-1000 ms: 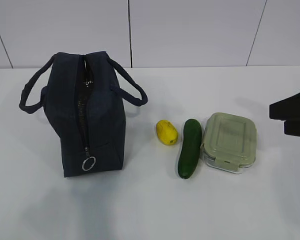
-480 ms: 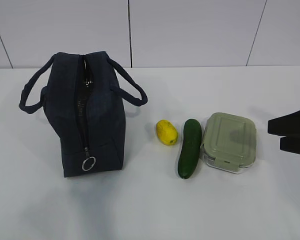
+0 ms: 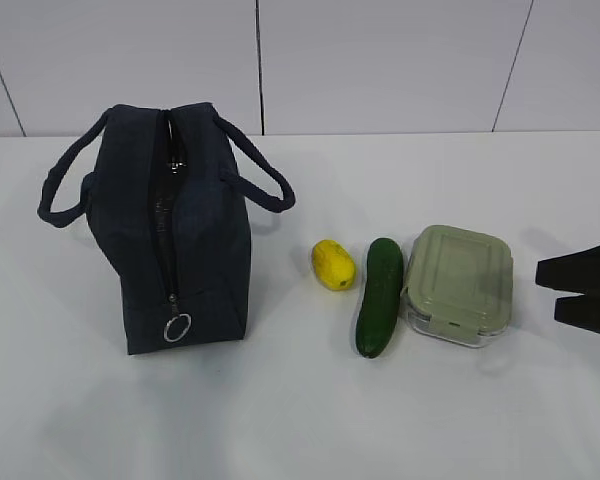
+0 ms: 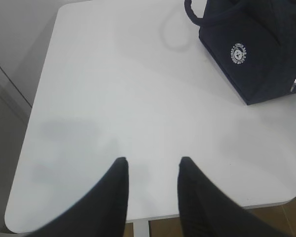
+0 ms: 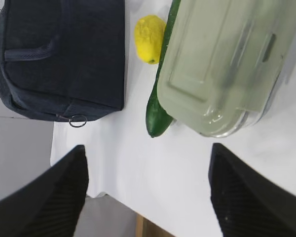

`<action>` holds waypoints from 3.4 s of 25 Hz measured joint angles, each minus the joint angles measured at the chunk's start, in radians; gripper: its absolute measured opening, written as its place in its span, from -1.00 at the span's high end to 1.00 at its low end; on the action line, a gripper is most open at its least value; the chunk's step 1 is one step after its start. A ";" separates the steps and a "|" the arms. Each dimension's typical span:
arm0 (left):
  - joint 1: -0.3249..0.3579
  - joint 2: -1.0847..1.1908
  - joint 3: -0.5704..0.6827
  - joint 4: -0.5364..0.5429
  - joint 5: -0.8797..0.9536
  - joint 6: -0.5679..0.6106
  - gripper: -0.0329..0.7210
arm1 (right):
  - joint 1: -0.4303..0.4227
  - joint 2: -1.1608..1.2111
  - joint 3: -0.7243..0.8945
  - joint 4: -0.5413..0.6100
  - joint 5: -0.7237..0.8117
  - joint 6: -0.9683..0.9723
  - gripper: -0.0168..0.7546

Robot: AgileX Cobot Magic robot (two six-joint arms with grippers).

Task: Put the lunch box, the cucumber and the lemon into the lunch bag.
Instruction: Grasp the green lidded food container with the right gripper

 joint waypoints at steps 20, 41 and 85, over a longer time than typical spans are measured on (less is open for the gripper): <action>0.000 0.000 0.000 0.000 0.000 0.000 0.26 | 0.000 0.155 -0.022 0.132 -0.009 -0.079 -0.53; 0.000 0.000 0.000 0.000 0.000 0.000 0.26 | 0.000 0.244 -0.111 0.127 -0.030 -0.081 -0.52; -0.016 0.000 0.000 0.000 0.000 0.000 0.26 | 0.000 0.333 -0.192 0.196 -0.051 -0.113 -0.52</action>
